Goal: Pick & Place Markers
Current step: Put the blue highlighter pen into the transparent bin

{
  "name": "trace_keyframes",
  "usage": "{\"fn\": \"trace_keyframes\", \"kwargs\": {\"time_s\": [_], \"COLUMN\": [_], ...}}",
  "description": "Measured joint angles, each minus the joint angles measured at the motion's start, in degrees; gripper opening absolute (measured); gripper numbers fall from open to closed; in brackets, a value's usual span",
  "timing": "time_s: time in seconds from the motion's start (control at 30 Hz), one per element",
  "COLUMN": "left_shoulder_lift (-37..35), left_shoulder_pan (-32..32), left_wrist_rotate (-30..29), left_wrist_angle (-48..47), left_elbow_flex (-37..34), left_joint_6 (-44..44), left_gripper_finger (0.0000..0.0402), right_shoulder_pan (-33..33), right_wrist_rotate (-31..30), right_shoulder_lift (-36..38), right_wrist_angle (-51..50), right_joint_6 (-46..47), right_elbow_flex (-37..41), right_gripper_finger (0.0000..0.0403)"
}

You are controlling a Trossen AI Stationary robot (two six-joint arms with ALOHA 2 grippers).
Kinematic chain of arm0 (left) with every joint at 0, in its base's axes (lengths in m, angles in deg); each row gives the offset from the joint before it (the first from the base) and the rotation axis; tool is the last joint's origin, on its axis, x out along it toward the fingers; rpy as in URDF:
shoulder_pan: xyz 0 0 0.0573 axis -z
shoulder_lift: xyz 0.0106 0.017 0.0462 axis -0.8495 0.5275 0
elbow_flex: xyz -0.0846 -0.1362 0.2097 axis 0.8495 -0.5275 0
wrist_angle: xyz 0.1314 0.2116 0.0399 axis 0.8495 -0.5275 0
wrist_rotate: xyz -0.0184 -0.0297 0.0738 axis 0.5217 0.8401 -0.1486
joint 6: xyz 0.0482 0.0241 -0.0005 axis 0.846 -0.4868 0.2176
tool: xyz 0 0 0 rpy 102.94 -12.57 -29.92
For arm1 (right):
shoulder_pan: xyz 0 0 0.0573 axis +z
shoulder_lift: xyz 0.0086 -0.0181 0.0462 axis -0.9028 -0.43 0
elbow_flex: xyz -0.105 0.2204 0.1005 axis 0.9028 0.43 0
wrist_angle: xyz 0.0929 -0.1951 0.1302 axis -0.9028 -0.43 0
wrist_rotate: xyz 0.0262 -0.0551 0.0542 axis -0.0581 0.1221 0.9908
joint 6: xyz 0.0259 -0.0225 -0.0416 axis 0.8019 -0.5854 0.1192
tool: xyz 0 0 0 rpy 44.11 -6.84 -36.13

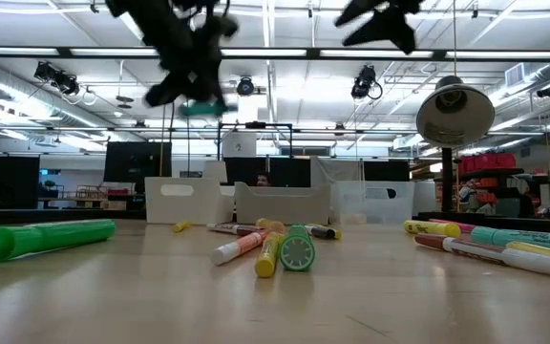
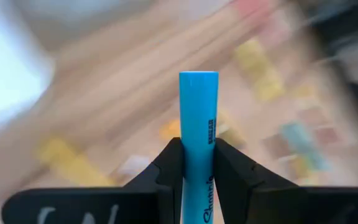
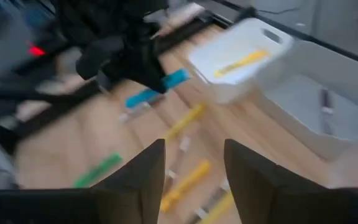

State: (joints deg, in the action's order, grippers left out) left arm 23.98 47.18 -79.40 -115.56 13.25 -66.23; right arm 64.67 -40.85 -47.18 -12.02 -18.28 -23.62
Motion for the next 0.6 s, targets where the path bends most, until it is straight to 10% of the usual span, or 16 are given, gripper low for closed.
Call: {"fn": "trace_keyframes", "kwargs": {"time_s": [0.23, 0.6], "left_shoulder_lift": [-2.2, -2.1], "left_shoulder_pan": [-1.1, -1.5], "left_wrist_rotate": [7.8, 8.0], "left_wrist_angle": [19.1, 29.5], "left_elbow_flex": [5.3, 7.6], "left_joint_6": [8.4, 13.3], "left_gripper_finger": [0.0069, 0.007], "right_shoulder_pan": [-1.6, -1.5], "right_wrist_rotate": [10.7, 9.3], "right_shoulder_lift": [-7.6, -16.3], "right_wrist_angle": [23.4, 42.1], "right_joint_6": [-0.2, 0.0], "right_elbow_flex": [-0.1, -0.1], "right_gripper_finger": [0.0243, 0.0281]}}
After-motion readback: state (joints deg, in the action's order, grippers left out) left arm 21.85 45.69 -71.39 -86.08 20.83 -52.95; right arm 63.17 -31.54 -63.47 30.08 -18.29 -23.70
